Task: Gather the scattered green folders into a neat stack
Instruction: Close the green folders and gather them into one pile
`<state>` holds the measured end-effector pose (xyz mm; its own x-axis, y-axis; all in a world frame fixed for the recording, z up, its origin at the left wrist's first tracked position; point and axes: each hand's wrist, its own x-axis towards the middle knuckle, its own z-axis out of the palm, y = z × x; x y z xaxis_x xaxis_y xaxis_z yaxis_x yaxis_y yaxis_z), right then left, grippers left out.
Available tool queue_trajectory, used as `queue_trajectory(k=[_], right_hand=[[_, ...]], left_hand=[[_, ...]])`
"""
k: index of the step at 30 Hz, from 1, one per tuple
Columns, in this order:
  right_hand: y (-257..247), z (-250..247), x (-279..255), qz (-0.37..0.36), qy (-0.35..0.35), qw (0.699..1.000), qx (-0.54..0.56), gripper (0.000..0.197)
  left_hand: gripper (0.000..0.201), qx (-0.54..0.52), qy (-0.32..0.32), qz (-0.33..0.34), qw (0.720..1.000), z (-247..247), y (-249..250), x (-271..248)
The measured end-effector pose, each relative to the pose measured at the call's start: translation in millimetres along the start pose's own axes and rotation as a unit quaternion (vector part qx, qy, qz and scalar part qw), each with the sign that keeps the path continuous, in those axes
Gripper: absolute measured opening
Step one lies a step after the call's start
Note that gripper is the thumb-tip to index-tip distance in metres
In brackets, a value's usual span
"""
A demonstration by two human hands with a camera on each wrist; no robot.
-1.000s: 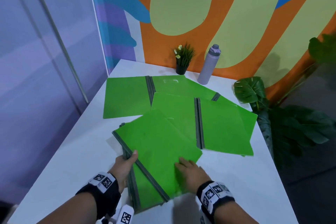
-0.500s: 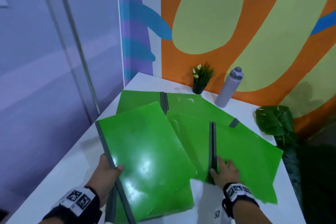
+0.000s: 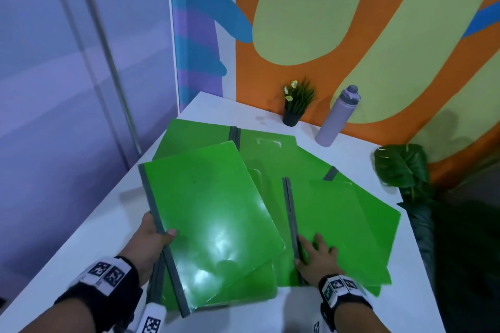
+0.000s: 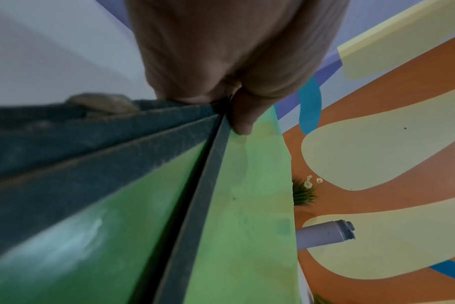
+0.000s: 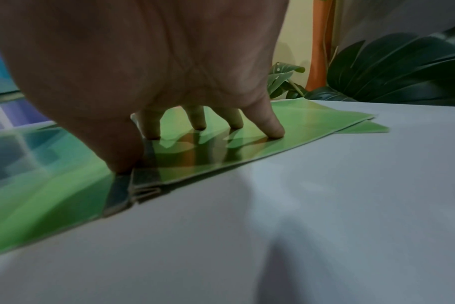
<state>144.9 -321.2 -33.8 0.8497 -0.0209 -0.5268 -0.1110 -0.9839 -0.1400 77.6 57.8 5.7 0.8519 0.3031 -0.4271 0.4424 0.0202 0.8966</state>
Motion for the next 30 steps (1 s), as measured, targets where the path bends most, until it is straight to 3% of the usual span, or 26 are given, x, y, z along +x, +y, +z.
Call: queue_trajectory(k=[8,12,14,16,19,23,25,27,30], right_hand=[[-6.2,42.2,-78.1,-0.008,-0.016,1.000,0.002,0.072],[-6.3,38.7,-97.4,-0.009,-0.028,0.999,0.043,0.046],[-10.5,27.4,-102.5,-0.004,0.009,0.992,0.130,0.059],[-19.5,15.0,-108.0,0.000,0.025,0.972,0.235,0.066],[-25.7,3.6,-109.1,0.023,0.002,0.917,0.399,0.073],[-14.1,-8.7,-100.7,0.072,0.055,0.836,0.541,0.074],[-5.4,-14.4,-101.1,0.065,0.064,0.823,0.561,0.075],[2.3,-19.4,-103.1,0.057,0.070,0.815,0.573,0.075],[11.3,-21.5,-102.2,0.064,0.089,0.803,0.586,0.070]], left_hand=[[0.039,0.064,-0.054,-0.035,0.996,-4.8,-10.0,-9.3],[0.039,0.075,-0.104,-0.053,0.990,-5.9,-8.6,-18.0],[0.049,0.069,-0.140,-0.055,0.986,-2.7,-4.7,-23.7],[0.063,0.065,-0.176,-0.044,0.981,5.9,1.2,-29.5],[0.075,0.061,-0.217,-0.032,0.974,29.4,10.9,-37.4],[0.065,0.093,-0.214,-0.016,0.972,64.6,21.8,-50.3],[0.060,0.135,-0.215,-0.017,0.967,76.5,23.7,-53.3],[0.069,0.192,-0.225,-0.049,0.954,83.6,20.3,-52.0],[0.086,0.347,-0.251,-0.024,0.903,86.2,3.9,-47.0]])
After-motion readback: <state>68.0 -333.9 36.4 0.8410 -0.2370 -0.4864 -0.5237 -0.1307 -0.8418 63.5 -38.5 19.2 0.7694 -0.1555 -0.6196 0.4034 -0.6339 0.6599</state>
